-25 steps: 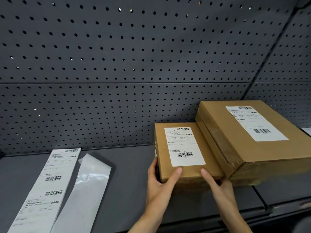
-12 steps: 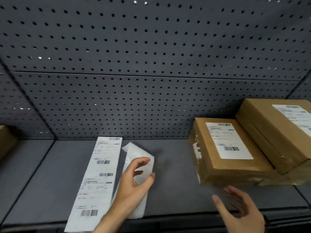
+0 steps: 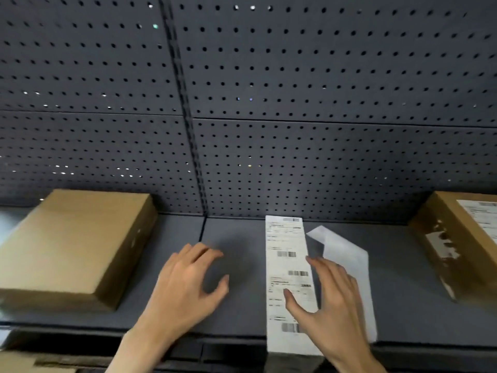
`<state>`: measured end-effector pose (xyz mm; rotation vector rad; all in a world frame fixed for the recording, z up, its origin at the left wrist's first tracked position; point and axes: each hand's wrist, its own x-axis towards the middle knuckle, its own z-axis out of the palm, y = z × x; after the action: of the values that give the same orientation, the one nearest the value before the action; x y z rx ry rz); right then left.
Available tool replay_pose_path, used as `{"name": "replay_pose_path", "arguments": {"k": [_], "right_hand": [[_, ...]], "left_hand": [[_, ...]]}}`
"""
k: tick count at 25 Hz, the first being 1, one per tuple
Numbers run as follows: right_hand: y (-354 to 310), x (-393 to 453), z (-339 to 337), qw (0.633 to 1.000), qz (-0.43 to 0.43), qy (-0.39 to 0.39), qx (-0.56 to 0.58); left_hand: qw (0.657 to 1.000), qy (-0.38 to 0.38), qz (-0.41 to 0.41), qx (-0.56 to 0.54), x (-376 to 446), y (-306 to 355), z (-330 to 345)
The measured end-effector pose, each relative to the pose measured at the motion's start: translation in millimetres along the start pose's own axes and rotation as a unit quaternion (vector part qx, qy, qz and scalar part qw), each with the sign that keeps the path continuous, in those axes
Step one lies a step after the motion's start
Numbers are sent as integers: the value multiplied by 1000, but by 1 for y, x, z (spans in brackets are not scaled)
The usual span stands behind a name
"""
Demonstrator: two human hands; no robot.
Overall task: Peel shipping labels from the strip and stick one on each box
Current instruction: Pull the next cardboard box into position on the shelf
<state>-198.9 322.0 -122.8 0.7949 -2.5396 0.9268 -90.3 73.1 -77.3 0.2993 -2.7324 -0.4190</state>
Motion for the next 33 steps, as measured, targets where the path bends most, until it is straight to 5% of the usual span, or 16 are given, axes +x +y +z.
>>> {"name": "replay_pose_path", "arguments": {"k": [7,14,21,24,28,31,33], "right_hand": [[-110,21,72,994,-101,-16,27],[-193,29,126,981,-183,-61,19],[-264,29,168,981,-136,-127,57],[-281,26,179,976,-12,-197,90],[-290,13,193,859,251,-283,346],[-299,3,202,823,290,-252,419],[-297,2,199,811,302,-218,451]], "left_hand": [[991,86,29,99,-22,-99,-90],[974,117,-111,160,-69,-215,-154],[954,73,-257,138,-105,-312,-160],[944,64,-325,-3,-108,-333,-150],[832,120,-435,-324,-105,-321,-124],[746,167,-511,-393,-101,-306,-107],[739,190,-499,-410,-98,-291,-97]]}}
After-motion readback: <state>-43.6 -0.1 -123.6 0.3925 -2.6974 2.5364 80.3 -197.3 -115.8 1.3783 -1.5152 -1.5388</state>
